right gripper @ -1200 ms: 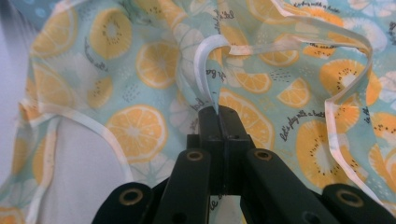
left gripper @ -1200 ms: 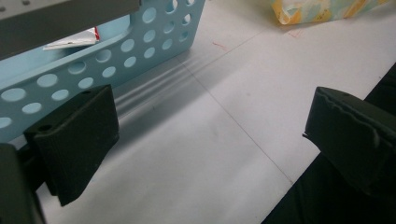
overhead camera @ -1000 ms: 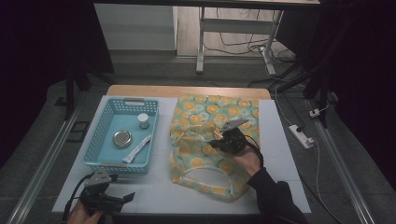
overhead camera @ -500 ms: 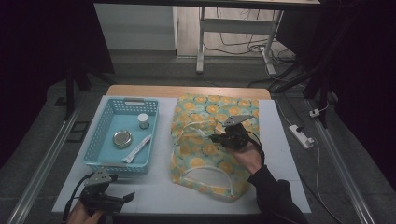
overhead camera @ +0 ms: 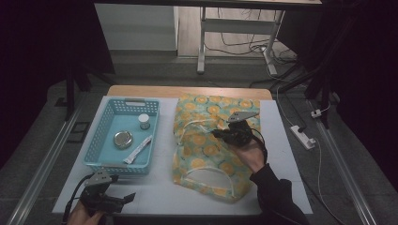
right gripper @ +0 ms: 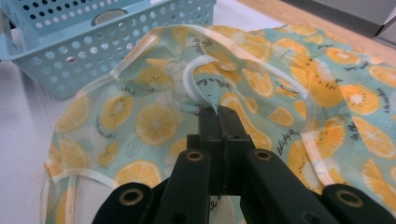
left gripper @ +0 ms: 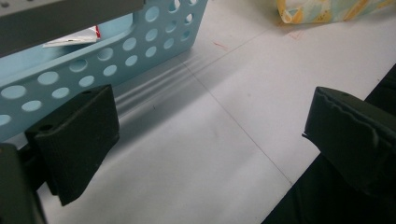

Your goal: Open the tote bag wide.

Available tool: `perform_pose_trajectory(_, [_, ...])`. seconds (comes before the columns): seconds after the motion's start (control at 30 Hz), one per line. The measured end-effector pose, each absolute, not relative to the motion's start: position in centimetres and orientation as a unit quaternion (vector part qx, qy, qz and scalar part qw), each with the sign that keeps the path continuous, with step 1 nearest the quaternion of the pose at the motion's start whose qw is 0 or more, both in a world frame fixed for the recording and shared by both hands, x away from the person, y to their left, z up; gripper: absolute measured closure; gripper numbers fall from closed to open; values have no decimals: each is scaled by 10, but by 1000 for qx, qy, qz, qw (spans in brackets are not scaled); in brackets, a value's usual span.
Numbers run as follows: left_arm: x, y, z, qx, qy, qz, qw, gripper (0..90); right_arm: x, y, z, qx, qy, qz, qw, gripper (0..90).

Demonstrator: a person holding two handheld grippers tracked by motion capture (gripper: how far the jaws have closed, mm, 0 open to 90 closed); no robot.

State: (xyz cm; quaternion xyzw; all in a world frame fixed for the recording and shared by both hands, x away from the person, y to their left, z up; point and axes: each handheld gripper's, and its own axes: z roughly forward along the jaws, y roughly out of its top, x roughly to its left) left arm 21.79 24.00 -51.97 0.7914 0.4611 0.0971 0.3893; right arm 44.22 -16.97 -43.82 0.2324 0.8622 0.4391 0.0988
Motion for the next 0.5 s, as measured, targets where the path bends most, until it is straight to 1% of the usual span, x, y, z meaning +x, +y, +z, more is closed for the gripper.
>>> perform_pose_trajectory(0.5, [218, 240, -520, 790, 463, 96, 389, 33, 445, -176, -426, 241, 851, 453, 111, 900])
